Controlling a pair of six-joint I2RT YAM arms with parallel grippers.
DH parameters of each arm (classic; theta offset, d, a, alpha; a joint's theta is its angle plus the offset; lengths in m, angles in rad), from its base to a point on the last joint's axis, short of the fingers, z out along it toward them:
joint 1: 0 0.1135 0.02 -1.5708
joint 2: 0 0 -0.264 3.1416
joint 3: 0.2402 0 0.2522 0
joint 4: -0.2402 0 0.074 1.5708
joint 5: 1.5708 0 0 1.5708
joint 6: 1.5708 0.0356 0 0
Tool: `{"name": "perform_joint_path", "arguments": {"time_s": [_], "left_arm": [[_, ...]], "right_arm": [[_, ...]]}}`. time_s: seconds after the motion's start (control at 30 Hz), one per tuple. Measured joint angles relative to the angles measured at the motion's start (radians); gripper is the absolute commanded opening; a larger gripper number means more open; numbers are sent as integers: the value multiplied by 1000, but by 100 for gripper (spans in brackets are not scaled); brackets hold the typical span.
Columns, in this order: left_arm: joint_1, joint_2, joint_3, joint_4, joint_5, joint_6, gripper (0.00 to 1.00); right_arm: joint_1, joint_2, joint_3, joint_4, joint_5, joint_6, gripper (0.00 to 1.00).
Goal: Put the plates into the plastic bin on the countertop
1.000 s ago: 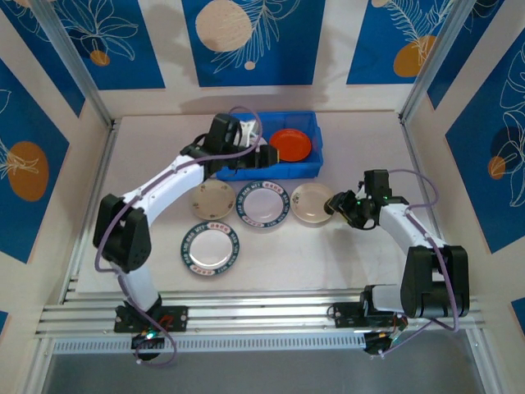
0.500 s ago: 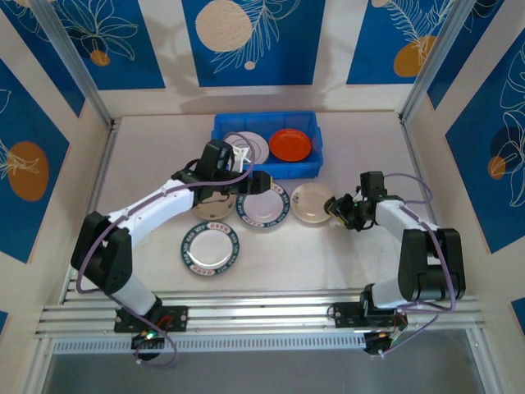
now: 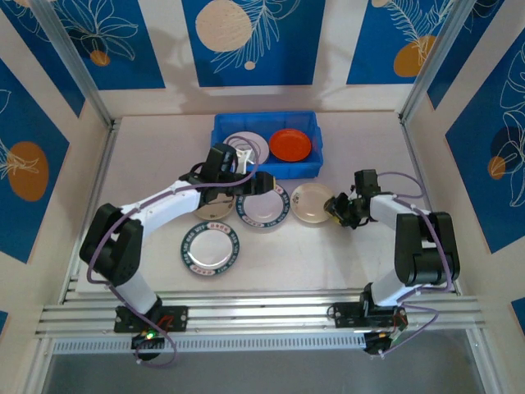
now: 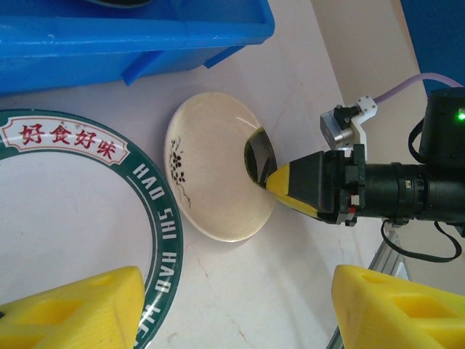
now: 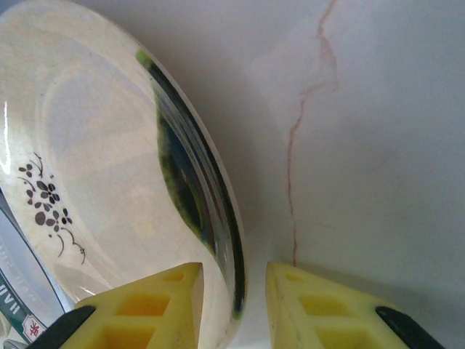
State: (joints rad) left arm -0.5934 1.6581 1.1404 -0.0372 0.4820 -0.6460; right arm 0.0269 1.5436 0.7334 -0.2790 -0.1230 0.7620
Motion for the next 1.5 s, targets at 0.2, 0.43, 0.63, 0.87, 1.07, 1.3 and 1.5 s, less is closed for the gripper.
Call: {"name": "perform_joint_path", "arguments": {"time_s": [0.2,0.43,0.63,0.87,1.07,1.3,1.5], "left_arm": [[0,19,0,9,9,-3,68],[0,42,0,15,16,-3,67],[0,47,0,16,16,-3,67],[0,47,1,14,16,1,67],[0,47,7,-8,15,14,66],[0,47,18,-8,15,27,66],[0,47,18,0,16,21,61]], "right_arm": [[11,29,13,6,0,0,24],[17,39,21,5,2,1,11],[26,39,52,10,-7,-1,1],[31,37,52,3,-3,-1,0],[33,-69,51,-90,41,-18,0],[58,-274,55,-183,40,-67,0],[83,-301,64,-179,-23,-84,0]]}}
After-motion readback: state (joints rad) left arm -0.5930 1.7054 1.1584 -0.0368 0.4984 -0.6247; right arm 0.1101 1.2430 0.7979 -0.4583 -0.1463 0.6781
